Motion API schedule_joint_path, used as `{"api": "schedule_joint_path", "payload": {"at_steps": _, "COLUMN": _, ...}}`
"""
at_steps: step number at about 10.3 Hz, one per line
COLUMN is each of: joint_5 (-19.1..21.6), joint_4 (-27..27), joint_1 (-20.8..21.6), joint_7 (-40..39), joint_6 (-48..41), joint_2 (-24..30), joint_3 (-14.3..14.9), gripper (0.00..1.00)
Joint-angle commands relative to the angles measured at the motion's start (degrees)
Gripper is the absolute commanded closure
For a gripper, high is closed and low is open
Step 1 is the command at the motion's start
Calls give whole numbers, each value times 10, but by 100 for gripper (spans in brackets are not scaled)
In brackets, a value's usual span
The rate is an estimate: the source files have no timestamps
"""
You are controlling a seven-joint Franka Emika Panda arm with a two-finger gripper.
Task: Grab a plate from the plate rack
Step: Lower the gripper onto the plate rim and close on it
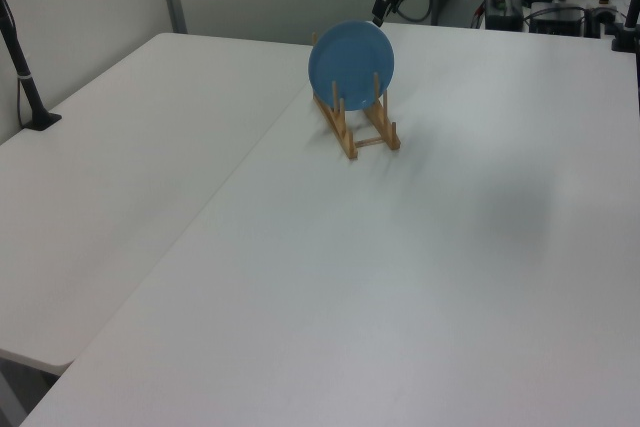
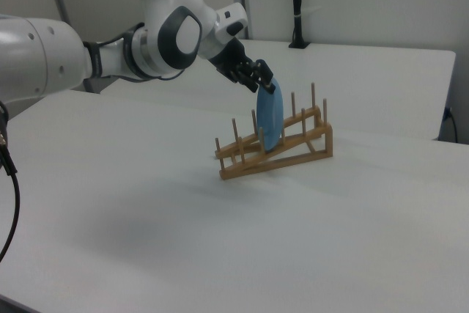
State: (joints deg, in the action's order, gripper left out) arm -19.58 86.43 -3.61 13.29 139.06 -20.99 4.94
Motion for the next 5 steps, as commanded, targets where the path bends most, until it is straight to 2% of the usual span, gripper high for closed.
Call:
{"api": "schedule_joint_path", "payload": {"at_steps": 1, "joint_5": -50, "joint_4": -9, "joint_1": -2, "joint_7": 10, "joint_6": 39, "joint_2": -31, "joint_3": 18, "gripper": 43}}
{"api": "schedule_joint_path", "payload": {"at_steps": 5, "joint_5": -61, "joint_4": -10, "joint_1": -4, "joint_7": 10, "joint_6": 53, "joint_2": -46, "joint_3": 21, "gripper": 54}}
